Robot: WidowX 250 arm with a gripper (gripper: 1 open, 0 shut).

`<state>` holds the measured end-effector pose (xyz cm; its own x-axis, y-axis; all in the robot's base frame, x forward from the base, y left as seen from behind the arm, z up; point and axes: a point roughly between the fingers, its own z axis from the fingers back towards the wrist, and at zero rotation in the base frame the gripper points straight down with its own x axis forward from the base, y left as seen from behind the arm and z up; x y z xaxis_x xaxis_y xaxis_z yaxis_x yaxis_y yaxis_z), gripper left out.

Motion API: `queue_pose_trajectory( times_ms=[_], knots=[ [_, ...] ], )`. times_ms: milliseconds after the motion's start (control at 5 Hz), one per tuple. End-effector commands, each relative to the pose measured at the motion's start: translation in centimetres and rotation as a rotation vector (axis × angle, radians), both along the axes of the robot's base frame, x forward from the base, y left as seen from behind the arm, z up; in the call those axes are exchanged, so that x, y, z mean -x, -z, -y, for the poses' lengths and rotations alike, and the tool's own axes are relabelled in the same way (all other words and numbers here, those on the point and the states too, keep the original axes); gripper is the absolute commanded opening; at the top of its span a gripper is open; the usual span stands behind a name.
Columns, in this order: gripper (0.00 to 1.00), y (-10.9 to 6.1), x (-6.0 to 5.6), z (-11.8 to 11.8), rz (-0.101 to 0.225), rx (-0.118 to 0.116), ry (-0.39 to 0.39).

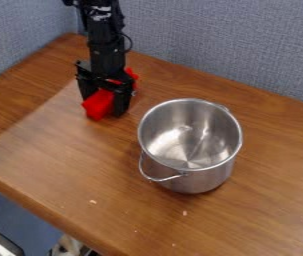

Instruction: Put the red object in the metal pot

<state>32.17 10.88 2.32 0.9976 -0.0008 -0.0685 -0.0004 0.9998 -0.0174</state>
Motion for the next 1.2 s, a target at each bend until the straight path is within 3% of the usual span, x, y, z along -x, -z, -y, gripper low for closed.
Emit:
queue_pose_trajectory(
  times_ms=[0, 400, 800, 1000],
  knots=[
    [0.00, -2.6, -0.2, 0.3, 0.074, -0.029, 0.050],
    [0.00, -2.9, 1.1, 1.0, 0.081, -0.029, 0.117],
    [0.00, -4.0, 2.2, -0.6, 0.082, -0.036, 0.150],
    [0.00, -4.8, 2.1, 0.4, 0.087, -0.036, 0.168]
  ],
)
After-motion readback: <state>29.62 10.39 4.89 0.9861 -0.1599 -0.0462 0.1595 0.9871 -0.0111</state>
